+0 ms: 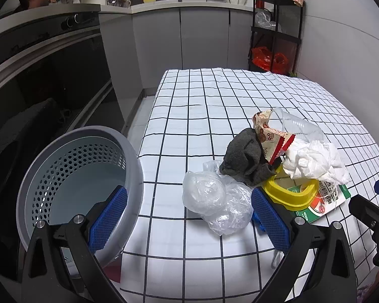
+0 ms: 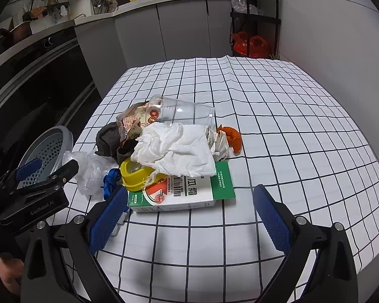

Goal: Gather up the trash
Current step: 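Grasp the clear plastic bag with the left tool while the right tool grasps the white tissue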

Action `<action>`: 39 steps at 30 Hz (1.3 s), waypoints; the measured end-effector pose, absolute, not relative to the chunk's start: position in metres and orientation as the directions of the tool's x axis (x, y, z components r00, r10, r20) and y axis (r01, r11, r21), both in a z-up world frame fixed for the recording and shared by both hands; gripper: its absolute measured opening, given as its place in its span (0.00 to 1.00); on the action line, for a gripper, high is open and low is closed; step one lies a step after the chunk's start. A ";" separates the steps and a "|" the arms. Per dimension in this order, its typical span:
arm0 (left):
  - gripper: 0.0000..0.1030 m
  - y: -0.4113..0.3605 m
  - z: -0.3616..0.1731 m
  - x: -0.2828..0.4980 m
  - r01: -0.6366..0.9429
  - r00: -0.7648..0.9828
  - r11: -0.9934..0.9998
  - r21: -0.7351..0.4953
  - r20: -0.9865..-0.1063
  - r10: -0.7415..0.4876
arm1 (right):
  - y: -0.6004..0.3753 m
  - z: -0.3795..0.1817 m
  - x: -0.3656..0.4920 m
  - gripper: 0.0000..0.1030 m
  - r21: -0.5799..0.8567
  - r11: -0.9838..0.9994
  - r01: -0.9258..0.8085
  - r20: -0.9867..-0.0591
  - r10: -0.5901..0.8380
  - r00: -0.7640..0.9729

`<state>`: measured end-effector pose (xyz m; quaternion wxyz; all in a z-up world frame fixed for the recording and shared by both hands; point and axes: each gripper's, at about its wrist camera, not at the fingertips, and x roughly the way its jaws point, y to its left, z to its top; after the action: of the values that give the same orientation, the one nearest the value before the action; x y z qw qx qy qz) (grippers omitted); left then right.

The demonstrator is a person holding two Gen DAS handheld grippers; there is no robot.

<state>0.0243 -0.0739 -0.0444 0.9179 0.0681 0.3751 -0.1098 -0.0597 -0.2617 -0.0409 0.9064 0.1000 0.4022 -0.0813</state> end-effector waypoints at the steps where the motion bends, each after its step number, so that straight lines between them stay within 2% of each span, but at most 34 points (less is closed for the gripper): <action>1: 0.94 -0.074 -0.046 0.026 0.254 0.689 0.966 0.040 -0.708 -0.152 | -0.262 -0.041 -0.060 0.92 0.117 0.967 0.228 -0.745 -0.067 0.664; 12: 0.91 -0.088 -0.064 0.038 0.276 0.669 0.960 0.043 -0.726 -0.160 | -0.258 -0.041 -0.055 0.92 0.115 0.967 0.227 -0.741 -0.069 0.668; 13: 0.84 -0.090 -0.065 0.037 0.282 0.669 0.958 0.050 -0.726 -0.159 | -0.258 -0.042 -0.055 0.92 0.114 0.967 0.228 -0.741 -0.070 0.668; 14: 0.70 -0.092 -0.066 0.038 0.291 0.664 0.955 0.053 -0.730 -0.161 | -0.259 -0.042 -0.054 0.92 0.115 0.967 0.229 -0.741 -0.070 0.667; 15: 0.62 -0.095 -0.068 0.039 0.305 0.651 0.951 0.054 -0.741 -0.167 | -0.259 -0.042 -0.054 0.92 0.116 0.966 0.229 -0.741 -0.069 0.668; 21: 0.36 -0.094 -0.068 0.040 0.321 0.640 0.946 0.039 -0.745 -0.186 | -0.261 -0.040 -0.049 0.92 0.121 0.966 0.230 -0.733 -0.070 0.676; 28: 0.34 -0.083 -0.055 0.037 0.323 0.646 0.946 0.021 -0.736 -0.204 | -0.254 -0.038 -0.027 0.92 0.041 0.977 0.211 -0.721 -0.117 0.683; 39: 0.34 -0.072 -0.037 0.027 0.319 0.684 0.946 0.048 -0.704 -0.195 | -0.236 -0.050 0.003 0.92 -0.007 0.985 0.171 -0.743 -0.119 0.658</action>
<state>0.0271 -0.0717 -0.0368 0.9137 0.0837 0.3721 -0.1406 0.0027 -0.2362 -0.0502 0.9100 0.0319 0.4057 -0.0796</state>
